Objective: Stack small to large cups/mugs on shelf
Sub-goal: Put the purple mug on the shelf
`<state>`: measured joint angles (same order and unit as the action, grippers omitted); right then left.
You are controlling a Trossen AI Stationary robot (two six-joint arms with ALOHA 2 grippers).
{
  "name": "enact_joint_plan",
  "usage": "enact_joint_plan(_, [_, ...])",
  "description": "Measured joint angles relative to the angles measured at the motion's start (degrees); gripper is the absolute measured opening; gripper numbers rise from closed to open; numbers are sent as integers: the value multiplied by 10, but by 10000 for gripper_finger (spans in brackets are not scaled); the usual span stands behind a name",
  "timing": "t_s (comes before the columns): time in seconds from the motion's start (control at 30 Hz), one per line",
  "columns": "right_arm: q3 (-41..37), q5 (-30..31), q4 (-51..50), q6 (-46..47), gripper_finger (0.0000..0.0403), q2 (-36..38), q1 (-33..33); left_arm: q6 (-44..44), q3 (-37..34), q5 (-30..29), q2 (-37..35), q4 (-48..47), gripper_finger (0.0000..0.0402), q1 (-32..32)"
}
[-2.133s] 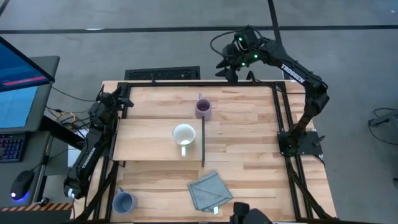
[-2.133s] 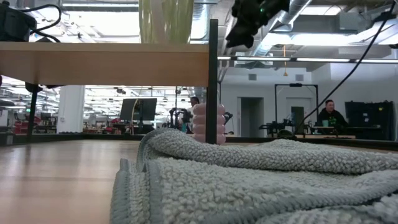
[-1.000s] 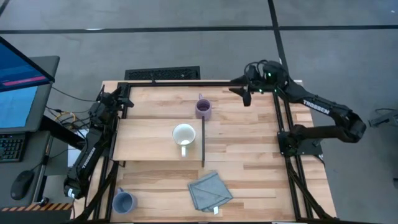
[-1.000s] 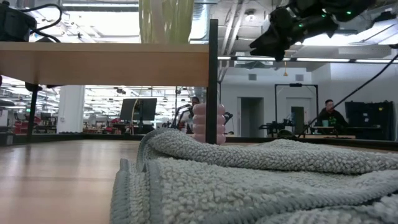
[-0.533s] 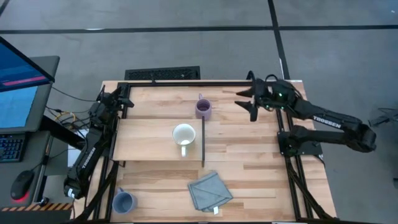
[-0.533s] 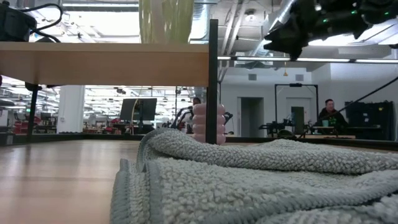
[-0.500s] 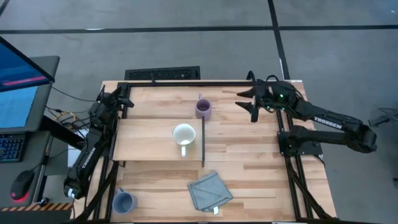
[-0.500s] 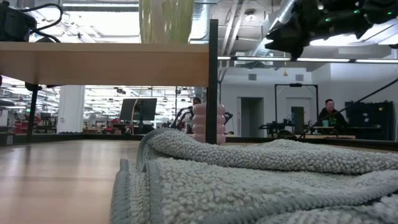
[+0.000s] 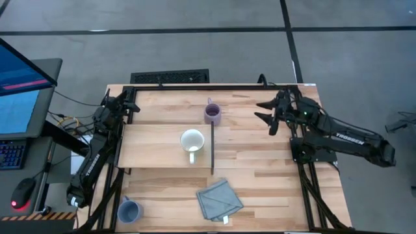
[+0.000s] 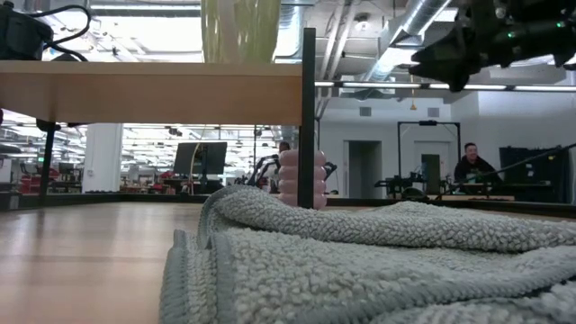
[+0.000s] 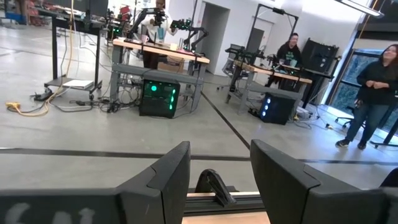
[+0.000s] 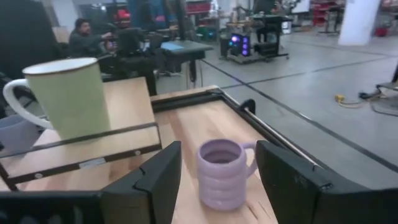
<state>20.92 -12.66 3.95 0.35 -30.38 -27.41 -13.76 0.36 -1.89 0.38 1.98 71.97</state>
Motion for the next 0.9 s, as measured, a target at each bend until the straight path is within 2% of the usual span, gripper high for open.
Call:
enact_joint_plan(0.23, [-71,10,61,12,230,43,18,0,0,0,0,0,159,0])
enact_joint_plan(0.9, [-196,10,117,27,230,124,19,0,0,0,0,0,159,0])
